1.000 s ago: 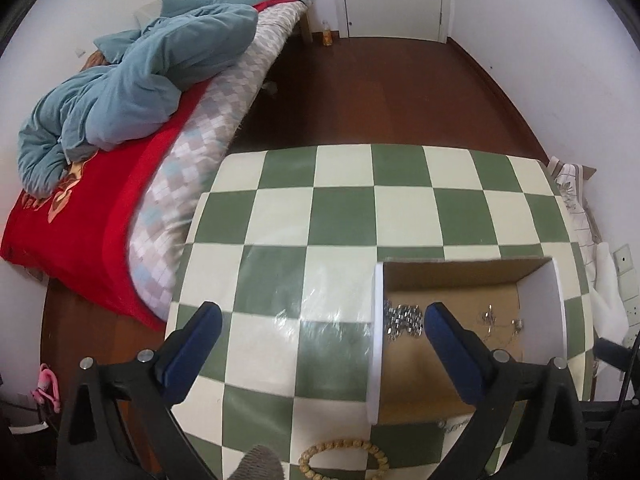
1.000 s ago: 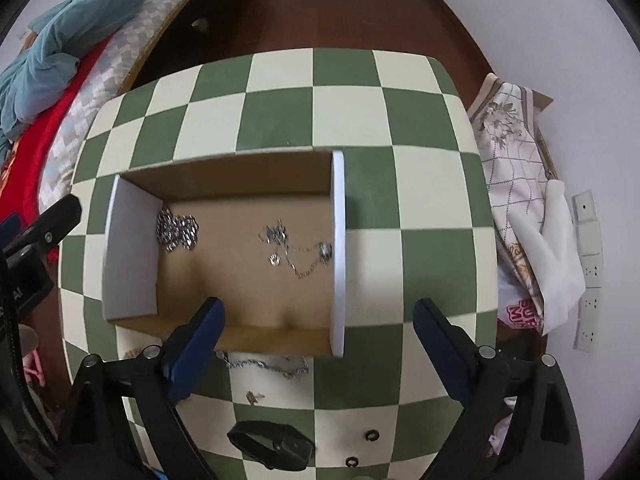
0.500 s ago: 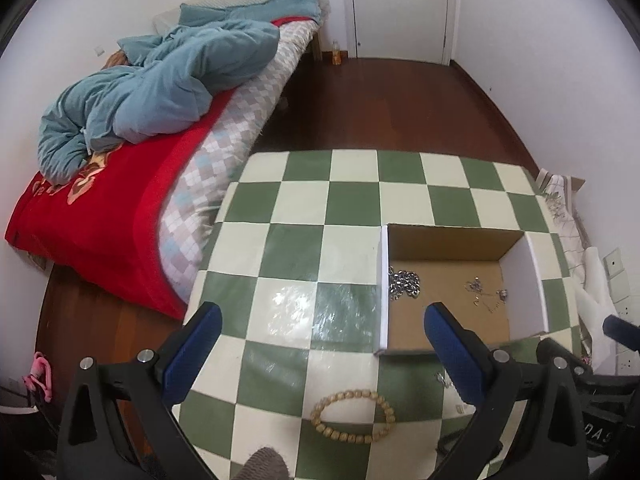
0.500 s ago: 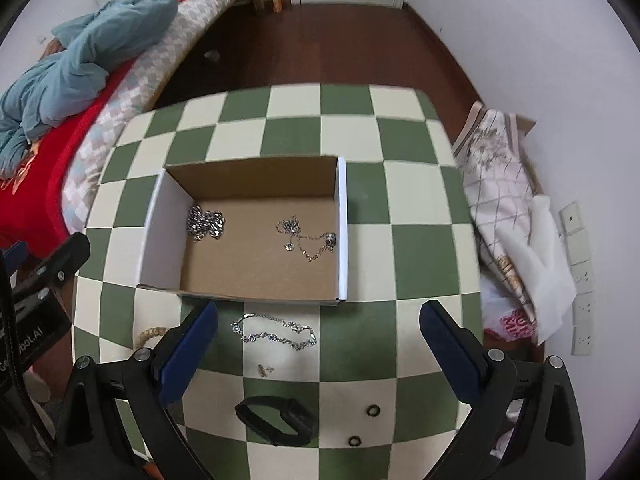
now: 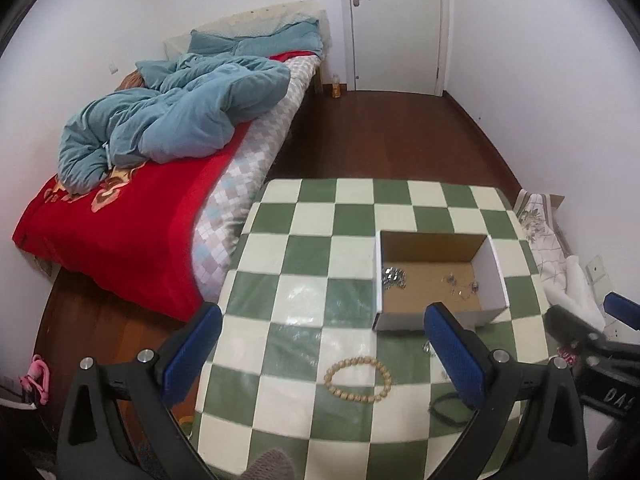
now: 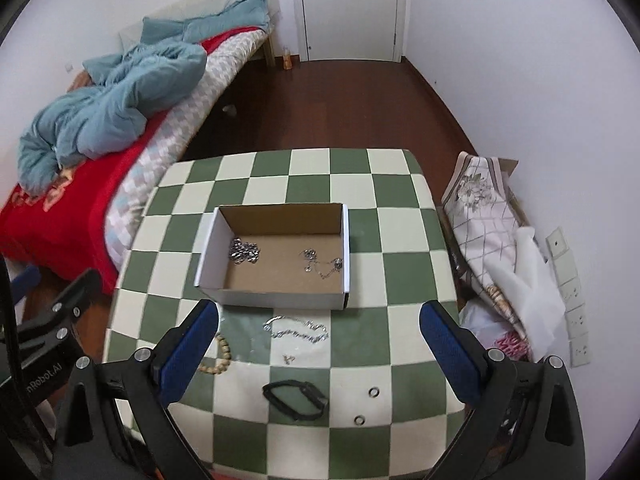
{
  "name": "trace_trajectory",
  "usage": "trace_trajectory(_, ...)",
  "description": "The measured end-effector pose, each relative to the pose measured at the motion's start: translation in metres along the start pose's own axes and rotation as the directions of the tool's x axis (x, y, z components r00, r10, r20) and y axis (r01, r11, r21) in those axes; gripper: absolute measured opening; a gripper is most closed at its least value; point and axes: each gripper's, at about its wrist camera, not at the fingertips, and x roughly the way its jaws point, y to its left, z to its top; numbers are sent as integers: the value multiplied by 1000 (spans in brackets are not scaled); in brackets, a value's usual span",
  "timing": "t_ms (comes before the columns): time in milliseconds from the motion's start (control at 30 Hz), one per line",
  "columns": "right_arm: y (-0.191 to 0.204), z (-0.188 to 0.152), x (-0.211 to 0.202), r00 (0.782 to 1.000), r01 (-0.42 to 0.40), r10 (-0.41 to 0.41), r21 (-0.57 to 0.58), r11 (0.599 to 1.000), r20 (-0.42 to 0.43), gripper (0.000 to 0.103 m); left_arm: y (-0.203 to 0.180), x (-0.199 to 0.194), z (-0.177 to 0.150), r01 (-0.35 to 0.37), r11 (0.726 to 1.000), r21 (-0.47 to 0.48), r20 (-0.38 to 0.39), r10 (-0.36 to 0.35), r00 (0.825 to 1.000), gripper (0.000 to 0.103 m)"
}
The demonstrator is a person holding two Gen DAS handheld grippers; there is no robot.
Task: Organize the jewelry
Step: 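Withdraw both tools from the box back over the table, then grasp the small black ring with the right tool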
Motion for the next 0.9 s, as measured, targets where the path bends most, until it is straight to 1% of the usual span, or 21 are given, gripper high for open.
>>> trace_trajectory(100,-11,-15,1,999,-12,12,25,1000,-31,102,7,3,-15,-3,1000,-14,-37,2,999,103)
trace_trajectory(200,-24,-33,21,995,-15,20,55,998,-93,101,16,22,-34,-19,999,-38,-102,15,995,103)
trace_trajectory(233,-29,-38,31,993,-17,25,66,998,-117,95,20,35,-43,-32,998,-49,-142,25,990,103)
trace_trajectory(267,-33,-44,40,989,-18,29,77,997,-144,82,22,45,-48,-36,998,-55,-172,26,985,103)
trace_trajectory(300,-38,-49,51,985,-18,33,87,996,-169,76,25,59,-55,-43,997,-62,-212,29,977,103)
trace_trajectory(333,-42,-54,60,981,-18,36,95,995,-191,68,26,66,-59,-50,997,-64,-230,34,973,103)
trace_trajectory(400,-51,-63,78,974,-19,44,111,994,-222,65,28,83,-69,-66,996,-65,-265,47,963,103)
trace_trajectory(433,-56,-67,86,971,-9,36,115,993,-236,61,27,90,-73,-71,995,-63,-283,51,958,103)
trace_trajectory(467,-62,-71,92,968,0,30,118,993,-251,60,25,97,-77,-72,996,-58,-301,51,952,103)
trace_trajectory(600,-82,-93,111,951,9,34,136,991,-306,59,13,111,-87,-62,997,-35,-329,48,943,103)
trace_trajectory(667,-89,-100,120,942,5,45,148,989,-332,47,7,116,-90,-57,998,-21,-340,46,939,103)
trace_trajectory(733,-92,-109,130,935,-2,56,153,988,-349,43,0,122,-91,-44,999,-16,-353,36,935,103)
trace_trajectory(833,-91,-115,140,931,-6,59,146,989,-361,41,-16,127,-90,-20,1000,7,-364,22,931,103)
trace_trajectory(867,-89,-117,143,930,-7,58,140,990,-364,35,-20,128,-89,-13,1000,14,-365,17,931,103)
trace_trajectory(900,-87,-118,146,927,-3,52,132,991,-370,33,-25,129,-87,-5,1000,23,-364,13,931,103)
